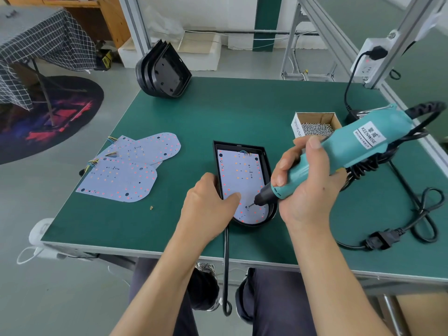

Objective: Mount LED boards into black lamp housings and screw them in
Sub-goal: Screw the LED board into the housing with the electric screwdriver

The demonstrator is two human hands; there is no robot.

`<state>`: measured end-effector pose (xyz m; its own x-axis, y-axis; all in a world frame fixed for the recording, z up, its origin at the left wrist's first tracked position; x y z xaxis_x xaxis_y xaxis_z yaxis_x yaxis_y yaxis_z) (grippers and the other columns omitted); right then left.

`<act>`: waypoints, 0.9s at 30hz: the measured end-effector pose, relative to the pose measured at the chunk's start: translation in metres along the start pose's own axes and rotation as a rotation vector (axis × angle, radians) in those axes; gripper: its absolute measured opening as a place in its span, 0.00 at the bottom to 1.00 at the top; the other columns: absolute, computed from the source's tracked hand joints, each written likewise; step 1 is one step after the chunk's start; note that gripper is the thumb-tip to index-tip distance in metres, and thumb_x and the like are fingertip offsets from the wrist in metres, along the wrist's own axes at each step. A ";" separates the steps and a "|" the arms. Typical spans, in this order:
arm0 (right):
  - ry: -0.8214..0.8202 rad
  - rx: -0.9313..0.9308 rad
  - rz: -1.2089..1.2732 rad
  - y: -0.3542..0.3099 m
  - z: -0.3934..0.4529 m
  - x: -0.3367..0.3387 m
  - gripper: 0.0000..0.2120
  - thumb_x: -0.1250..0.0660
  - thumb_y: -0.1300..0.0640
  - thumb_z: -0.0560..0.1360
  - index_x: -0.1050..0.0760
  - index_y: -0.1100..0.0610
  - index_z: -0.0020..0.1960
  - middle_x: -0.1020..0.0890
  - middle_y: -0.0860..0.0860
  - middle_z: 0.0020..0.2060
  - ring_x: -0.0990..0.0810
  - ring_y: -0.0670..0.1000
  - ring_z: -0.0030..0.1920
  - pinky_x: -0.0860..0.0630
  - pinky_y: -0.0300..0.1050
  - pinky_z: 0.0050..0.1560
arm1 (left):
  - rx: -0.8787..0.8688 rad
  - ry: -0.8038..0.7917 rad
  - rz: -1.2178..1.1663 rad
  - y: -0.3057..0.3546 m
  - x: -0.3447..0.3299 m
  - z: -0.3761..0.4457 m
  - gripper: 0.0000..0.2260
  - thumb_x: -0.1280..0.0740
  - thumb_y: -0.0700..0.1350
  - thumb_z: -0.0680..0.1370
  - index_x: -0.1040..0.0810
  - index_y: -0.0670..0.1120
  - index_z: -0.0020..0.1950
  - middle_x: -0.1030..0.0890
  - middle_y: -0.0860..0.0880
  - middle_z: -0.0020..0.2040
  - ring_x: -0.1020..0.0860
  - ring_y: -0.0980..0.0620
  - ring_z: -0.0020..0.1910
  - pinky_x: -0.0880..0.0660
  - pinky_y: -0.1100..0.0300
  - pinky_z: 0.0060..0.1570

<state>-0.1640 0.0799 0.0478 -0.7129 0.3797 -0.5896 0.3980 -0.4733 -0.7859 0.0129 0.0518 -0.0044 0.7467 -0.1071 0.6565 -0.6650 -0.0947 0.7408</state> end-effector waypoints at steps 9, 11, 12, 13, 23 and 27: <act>-0.029 0.018 -0.040 0.000 -0.003 -0.003 0.09 0.31 0.49 0.75 0.24 0.55 0.42 0.27 0.55 0.26 0.34 0.53 0.22 0.36 0.42 0.30 | -0.028 0.029 -0.031 -0.001 0.000 -0.003 0.14 0.27 0.53 0.75 0.28 0.46 0.47 0.21 0.51 0.44 0.23 0.47 0.46 0.23 0.51 0.46; -0.038 0.028 -0.051 -0.001 -0.004 -0.004 0.09 0.31 0.49 0.75 0.24 0.54 0.42 0.27 0.54 0.25 0.34 0.54 0.22 0.36 0.42 0.31 | -0.028 0.036 -0.033 -0.002 -0.001 -0.003 0.14 0.27 0.53 0.75 0.28 0.47 0.47 0.21 0.51 0.43 0.23 0.48 0.45 0.24 0.53 0.44; -0.046 0.036 -0.057 -0.001 -0.005 -0.005 0.09 0.31 0.49 0.75 0.24 0.54 0.42 0.27 0.54 0.25 0.34 0.54 0.22 0.36 0.42 0.31 | -0.027 0.039 -0.035 -0.002 -0.001 -0.003 0.14 0.27 0.53 0.75 0.28 0.47 0.47 0.21 0.51 0.43 0.23 0.49 0.44 0.24 0.53 0.43; -0.056 0.047 -0.064 -0.002 -0.005 -0.006 0.09 0.32 0.50 0.76 0.24 0.54 0.42 0.27 0.54 0.25 0.35 0.54 0.21 0.35 0.43 0.31 | -0.026 0.040 -0.039 -0.002 -0.002 -0.003 0.14 0.27 0.53 0.74 0.28 0.47 0.47 0.21 0.52 0.43 0.23 0.49 0.44 0.25 0.54 0.42; -0.103 0.100 -0.100 -0.005 -0.010 -0.011 0.06 0.32 0.51 0.77 0.23 0.50 0.42 0.26 0.53 0.25 0.34 0.54 0.21 0.35 0.43 0.29 | -0.028 0.049 -0.075 -0.003 -0.003 -0.005 0.13 0.27 0.52 0.75 0.29 0.49 0.45 0.23 0.54 0.39 0.25 0.53 0.40 0.33 0.57 0.34; -0.091 0.111 -0.124 -0.004 -0.011 -0.012 0.08 0.33 0.52 0.77 0.24 0.46 0.39 0.25 0.51 0.26 0.33 0.54 0.21 0.34 0.45 0.28 | -0.028 0.057 -0.063 -0.004 -0.003 -0.005 0.13 0.27 0.53 0.75 0.30 0.50 0.44 0.24 0.56 0.39 0.25 0.57 0.40 0.34 0.58 0.34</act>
<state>-0.1510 0.0864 0.0561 -0.8041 0.3693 -0.4660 0.2409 -0.5142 -0.8232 0.0129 0.0574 -0.0084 0.7875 -0.0454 0.6147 -0.6163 -0.0719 0.7842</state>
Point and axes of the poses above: each hand's wrist, its own z-axis towards the middle knuckle, its own x-axis out of the back of the hand, y = z × x, the point moved 5 cm from there along z, towards the middle knuckle
